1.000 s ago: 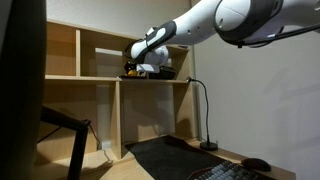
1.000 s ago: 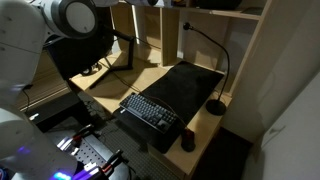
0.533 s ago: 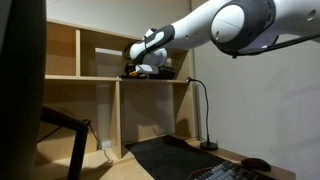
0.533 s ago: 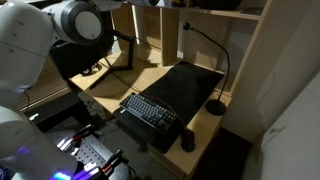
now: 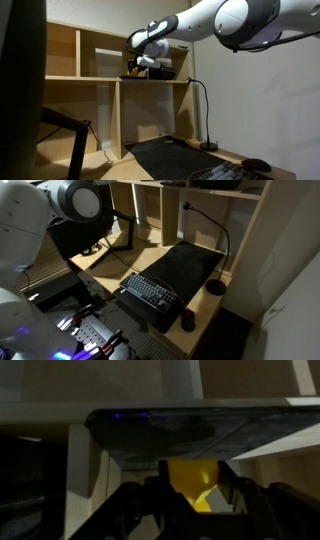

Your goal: Pick the duck from the top cabinet and put it on the desk

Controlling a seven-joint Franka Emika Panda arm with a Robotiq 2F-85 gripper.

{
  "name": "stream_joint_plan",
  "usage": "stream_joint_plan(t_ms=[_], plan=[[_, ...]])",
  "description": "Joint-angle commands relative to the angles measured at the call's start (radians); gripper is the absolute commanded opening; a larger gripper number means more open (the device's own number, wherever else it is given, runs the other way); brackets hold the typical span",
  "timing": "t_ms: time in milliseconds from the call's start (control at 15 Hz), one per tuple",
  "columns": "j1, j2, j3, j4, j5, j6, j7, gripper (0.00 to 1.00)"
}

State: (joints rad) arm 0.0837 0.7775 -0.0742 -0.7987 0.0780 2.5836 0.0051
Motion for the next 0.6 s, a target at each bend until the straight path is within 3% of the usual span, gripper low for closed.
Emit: stream_joint_plan(t_ms=[0,267,533], plan=[[-0.038,-0.159,0.059,-0.074,0.064,-0.180,-0.047,0.24],[-0.075,-0.312,0.080,-0.104,0.136,-0.485,-0.047,0.10],[-0.110,-0.446,0.063,-0.182,0.160,-0.766,-0.057,0.06]])
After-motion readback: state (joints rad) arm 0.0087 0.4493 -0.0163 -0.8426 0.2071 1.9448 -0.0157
